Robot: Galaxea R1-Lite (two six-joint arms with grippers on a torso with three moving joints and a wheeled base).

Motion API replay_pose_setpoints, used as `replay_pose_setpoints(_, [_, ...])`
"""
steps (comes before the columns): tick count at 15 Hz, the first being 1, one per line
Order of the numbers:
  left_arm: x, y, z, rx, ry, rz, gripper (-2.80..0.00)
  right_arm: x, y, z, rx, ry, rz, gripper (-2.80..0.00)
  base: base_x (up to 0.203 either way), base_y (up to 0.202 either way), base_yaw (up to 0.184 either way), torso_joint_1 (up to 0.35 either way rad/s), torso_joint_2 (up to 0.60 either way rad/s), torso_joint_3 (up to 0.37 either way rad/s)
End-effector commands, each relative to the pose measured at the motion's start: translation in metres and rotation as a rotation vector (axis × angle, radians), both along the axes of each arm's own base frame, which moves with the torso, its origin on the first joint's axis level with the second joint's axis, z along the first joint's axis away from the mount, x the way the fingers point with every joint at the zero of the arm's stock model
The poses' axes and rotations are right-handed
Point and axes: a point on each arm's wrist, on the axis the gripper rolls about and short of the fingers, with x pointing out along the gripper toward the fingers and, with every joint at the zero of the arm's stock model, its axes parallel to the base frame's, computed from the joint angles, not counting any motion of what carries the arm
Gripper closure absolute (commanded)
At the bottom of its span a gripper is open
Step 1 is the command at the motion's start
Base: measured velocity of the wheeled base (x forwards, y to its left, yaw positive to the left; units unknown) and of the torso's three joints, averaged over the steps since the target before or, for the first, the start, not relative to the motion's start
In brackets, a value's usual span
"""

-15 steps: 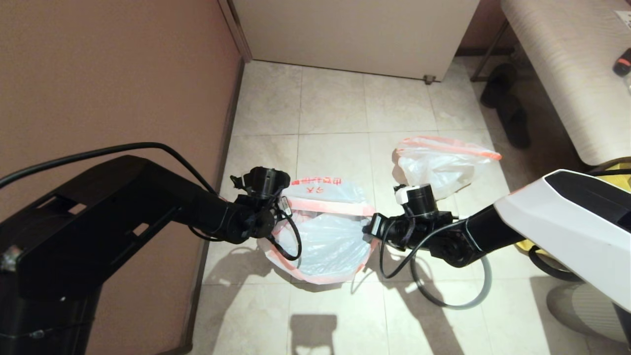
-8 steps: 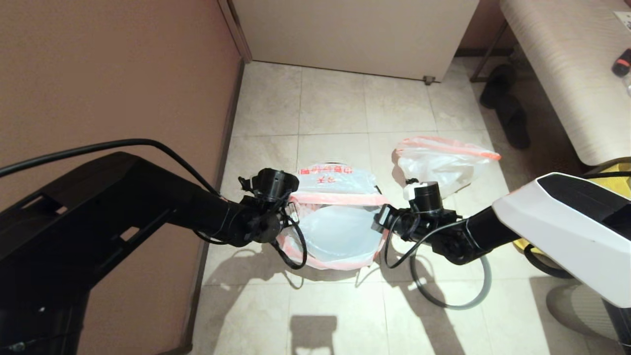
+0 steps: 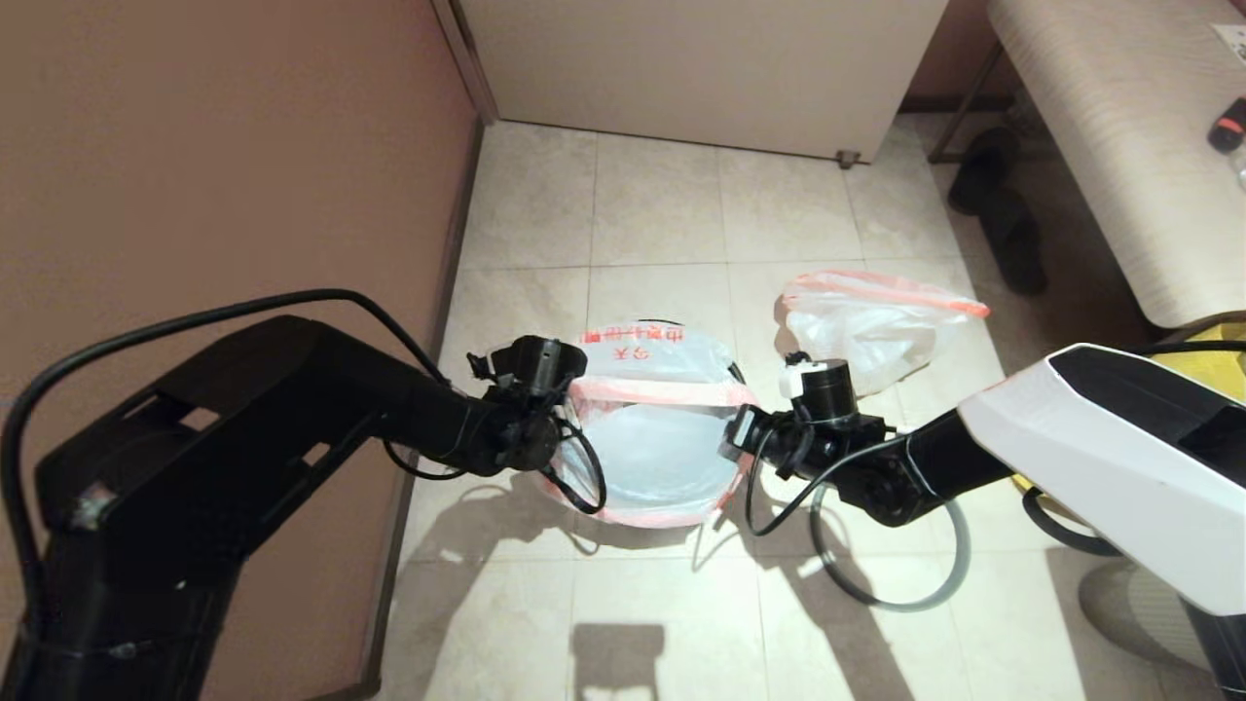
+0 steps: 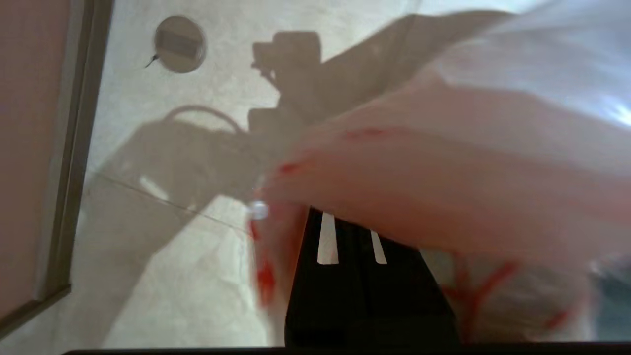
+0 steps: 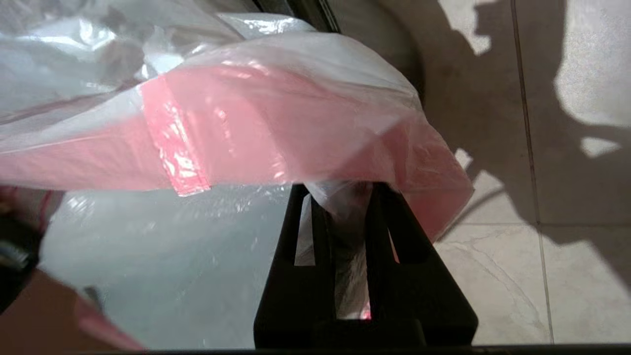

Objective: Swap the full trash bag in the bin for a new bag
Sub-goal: Put the new garbage bag on the trash can

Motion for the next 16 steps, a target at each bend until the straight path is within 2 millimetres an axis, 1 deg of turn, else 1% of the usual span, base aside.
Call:
replay_pose_setpoints(1, [0.012,0.004,-0.014,-0.033,-0.007,0.051,0.0,-0.004,0.001,-0.004,-0.028,0.008,0.014,0.0,0.0,0.0,0.0,0.0,0.0,0.0])
replay_pose_setpoints(3, [0.012,0.003,0.0,-0.082,-0.047,0.056,0.0,-0.007,-0.001,-0.009,-0.072,0.011,0.046,0.0,0.0,0.0,0.0,0.0,0.0,0.0])
replay_pose_setpoints(6, [0.009,0.003,0.017,-0.156,-0.073,0.026,0.0,-0.012,-0.003,-0.012,-0.087,0.053,0.105,0.0,0.0,0.0,0.0,0.0,0.0,0.0])
replay_pose_setpoints(8, [0.013,0.004,0.025,-0.181,-0.097,0.017,0.0,-0.013,-0.002,-0.015,-0.094,0.074,0.133,0.0,0.0,0.0,0.0,0.0,0.0,0.0])
replay_pose_setpoints(9, [0.02,0.006,0.028,-0.19,-0.116,0.023,0.0,-0.013,-0.001,-0.015,-0.095,0.075,0.135,0.0,0.0,0.0,0.0,0.0,0.0,0.0])
replay_pose_setpoints(10, [0.025,0.008,0.029,-0.195,-0.128,0.028,0.0,-0.014,0.0,-0.016,-0.115,0.074,0.148,0.0,0.0,0.0,0.0,0.0,0.0,0.0])
replay_pose_setpoints(12, [0.028,0.011,0.031,-0.216,-0.127,0.008,0.0,-0.017,0.004,-0.016,-0.157,0.089,0.178,0.0,0.0,0.0,0.0,0.0,0.0,0.0])
replay_pose_setpoints(14, [0.032,0.007,0.04,-0.252,-0.141,-0.04,0.0,-0.019,0.005,-0.015,-0.179,0.096,0.191,0.0,0.0,0.0,0.0,0.0,0.0,0.0])
replay_pose_setpoints(16, [0.037,0.004,0.04,-0.254,-0.134,-0.05,0.0,-0.022,0.008,-0.015,-0.189,0.096,0.205,0.0,0.0,0.0,0.0,0.0,0.0,0.0])
